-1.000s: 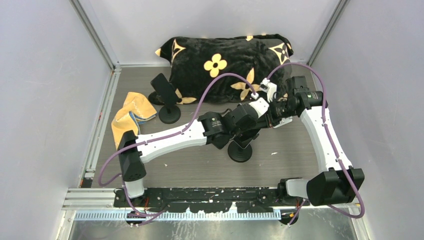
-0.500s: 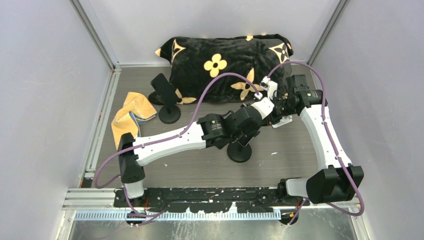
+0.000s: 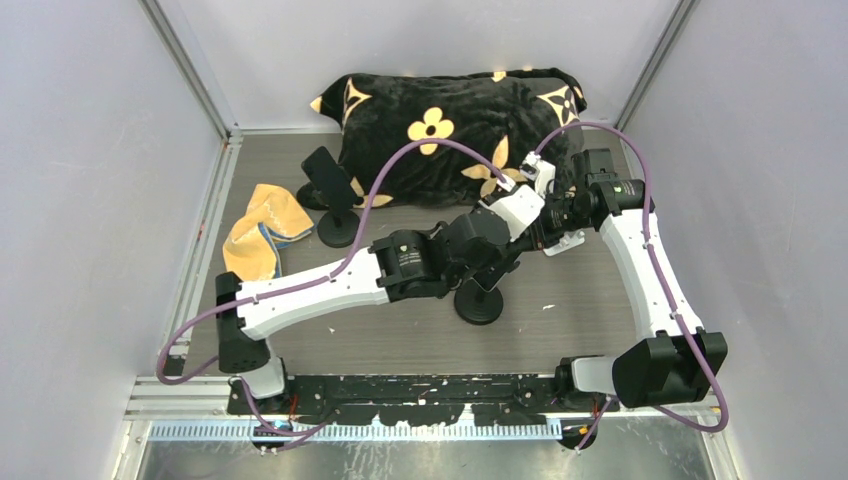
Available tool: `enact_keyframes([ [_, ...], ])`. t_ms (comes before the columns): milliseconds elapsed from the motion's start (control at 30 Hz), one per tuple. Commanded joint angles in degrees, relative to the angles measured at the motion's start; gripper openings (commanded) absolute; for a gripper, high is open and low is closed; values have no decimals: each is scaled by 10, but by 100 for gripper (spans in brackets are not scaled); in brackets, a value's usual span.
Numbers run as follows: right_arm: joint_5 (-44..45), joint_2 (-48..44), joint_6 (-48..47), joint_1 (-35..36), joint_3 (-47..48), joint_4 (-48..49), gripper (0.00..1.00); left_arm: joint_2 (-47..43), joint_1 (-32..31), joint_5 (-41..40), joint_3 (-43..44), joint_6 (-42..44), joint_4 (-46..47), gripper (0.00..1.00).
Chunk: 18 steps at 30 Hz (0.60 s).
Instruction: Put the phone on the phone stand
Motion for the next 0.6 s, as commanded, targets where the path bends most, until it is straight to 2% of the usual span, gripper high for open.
enact_keyframes([
  [0, 98, 3, -30, -4, -14, 10, 1, -64, 4, 14, -53, 6, 68, 51],
  [100, 78, -2, -34, -4, -18, 10, 1, -97, 18, 54, -116, 0, 105, 61],
  [233, 50, -9, -41, -4, -26, 11, 2, -145, 57, 134, -199, -34, 157, 68],
  [367, 24, -13, -49, -5, -35, 9, 2, -196, 125, 264, -285, -115, 225, 69],
  [567, -26, -8, -54, -5, -57, 6, 2, -241, 199, 359, -365, -195, 264, 69],
])
